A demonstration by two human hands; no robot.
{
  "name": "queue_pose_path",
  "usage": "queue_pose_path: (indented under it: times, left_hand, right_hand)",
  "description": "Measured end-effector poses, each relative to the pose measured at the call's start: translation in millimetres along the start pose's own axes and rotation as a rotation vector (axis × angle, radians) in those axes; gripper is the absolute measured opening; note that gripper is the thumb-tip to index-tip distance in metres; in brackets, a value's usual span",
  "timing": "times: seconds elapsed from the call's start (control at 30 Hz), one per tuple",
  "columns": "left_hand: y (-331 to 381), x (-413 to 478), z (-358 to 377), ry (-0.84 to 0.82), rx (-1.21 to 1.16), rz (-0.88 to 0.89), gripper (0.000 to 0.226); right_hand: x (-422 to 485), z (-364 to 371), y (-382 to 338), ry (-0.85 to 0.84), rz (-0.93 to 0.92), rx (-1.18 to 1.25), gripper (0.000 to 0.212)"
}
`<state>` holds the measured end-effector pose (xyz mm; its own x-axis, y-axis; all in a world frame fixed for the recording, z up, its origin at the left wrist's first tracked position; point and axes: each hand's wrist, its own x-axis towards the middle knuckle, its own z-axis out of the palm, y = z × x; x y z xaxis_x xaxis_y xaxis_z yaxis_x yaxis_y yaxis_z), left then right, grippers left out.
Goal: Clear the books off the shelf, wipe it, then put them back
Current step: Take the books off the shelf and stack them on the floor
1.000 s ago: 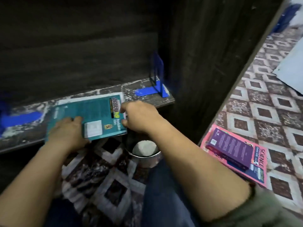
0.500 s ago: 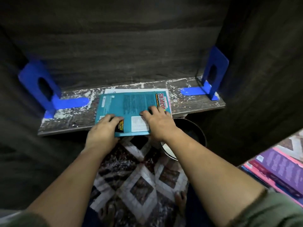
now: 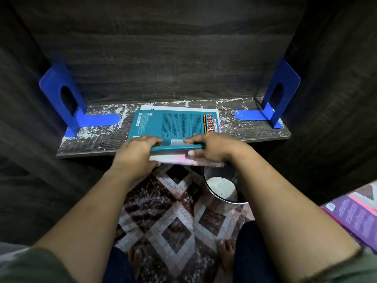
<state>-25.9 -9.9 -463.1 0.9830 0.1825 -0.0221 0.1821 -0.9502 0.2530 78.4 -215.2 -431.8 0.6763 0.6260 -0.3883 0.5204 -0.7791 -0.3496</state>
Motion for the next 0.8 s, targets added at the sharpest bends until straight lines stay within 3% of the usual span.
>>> queue_pose_path:
  times: [0.17,0.3,0.4,0.53,0.57,0.67,0.8]
  left_hand:
    - [5.7,2.7,-4.6,0.056,-0.024,-0.085,0.04]
    - [10.6,2.9,-2.9,0.042,0.005,-0.098,0.045]
    - [7.7,1.9,0.7,0.054,-0.006,-0.066,0.052]
    - [11.4,-0.8,-0.9,0.068,0.057,0.014,0.088]
    - [12.9,-0.7,0.3,0.083,0.117,0.026,0.088]
    - [13.1,2.9,1.2,0.268,0.154,-0.038,0.056]
    - [16.3,7.4,-5.9,0.571,0.056,-0.009,0.06]
  right_hand:
    - [-1.9,4.8,0.2,0.048,-0.014,-0.032,0.06]
    - [-1.9,26.4,-13.4,0.124,0.035,-0.303,0.1]
    - [9.6,47.8,-20.9,0.29,0.028,-0.397,0.073]
    - [9.8,28.6,-12.8,0.389,-0.06,-0.296,0.048]
    - [7.5,20.8,-10.8,0.413,-0.071,-0.301,0.044]
    - [2.7,14.5,-11.8,0.545,-0.096,-0.347,0.042]
    - [9.8,16.5,-15.9,0.777,-0.067,-0.387,0.045]
